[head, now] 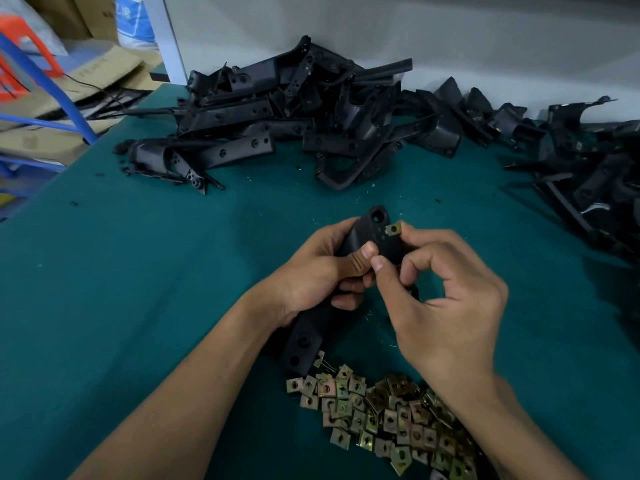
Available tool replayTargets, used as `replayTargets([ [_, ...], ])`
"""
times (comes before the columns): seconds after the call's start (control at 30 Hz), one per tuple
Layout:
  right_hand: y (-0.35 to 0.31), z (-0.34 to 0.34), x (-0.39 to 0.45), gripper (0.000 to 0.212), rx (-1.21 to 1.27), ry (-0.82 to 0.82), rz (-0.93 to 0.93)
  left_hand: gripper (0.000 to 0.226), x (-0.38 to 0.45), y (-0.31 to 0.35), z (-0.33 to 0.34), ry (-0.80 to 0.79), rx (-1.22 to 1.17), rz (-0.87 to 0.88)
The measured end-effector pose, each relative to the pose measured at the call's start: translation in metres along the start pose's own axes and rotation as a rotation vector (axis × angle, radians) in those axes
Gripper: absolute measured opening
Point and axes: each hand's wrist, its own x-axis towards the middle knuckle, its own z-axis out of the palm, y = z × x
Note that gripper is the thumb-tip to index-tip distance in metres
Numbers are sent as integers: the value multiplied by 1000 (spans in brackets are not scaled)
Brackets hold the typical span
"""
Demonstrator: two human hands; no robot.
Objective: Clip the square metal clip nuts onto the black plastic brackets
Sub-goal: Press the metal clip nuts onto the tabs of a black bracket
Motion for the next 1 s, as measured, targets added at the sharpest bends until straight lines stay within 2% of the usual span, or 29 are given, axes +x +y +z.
replayTargets([
  [0.2,2,0,2,33,13,-57,-28,7,-1,0,0,-7,-6,-9],
  [0.53,7,-3,4,31,-152,-136,-279,20,-3,2,1,-56,-48,1],
  [0.6,8,-5,5,15,-96,-157,-189,15,-2,2,1,-39,-36,14],
  [0.63,7,-6,6,14,-87,-172,-78,10,-2,2,1,-31,-36,19],
  [0.7,5,-8,7,46,-136,-208,131,5,-1,2,0,-38,-67,26],
  [0.73,4,-8,8,51,-175,-224,146,7,-1,2,-1,-46,-79,27],
  [0.87,4,-7,6,37,-229,-256,8,14,-2,0,-3,-102,-63,-22],
  [1.0,4,-8,7,29,-323,-263,-141,8,-3,0,-5,-99,-58,-34],
])
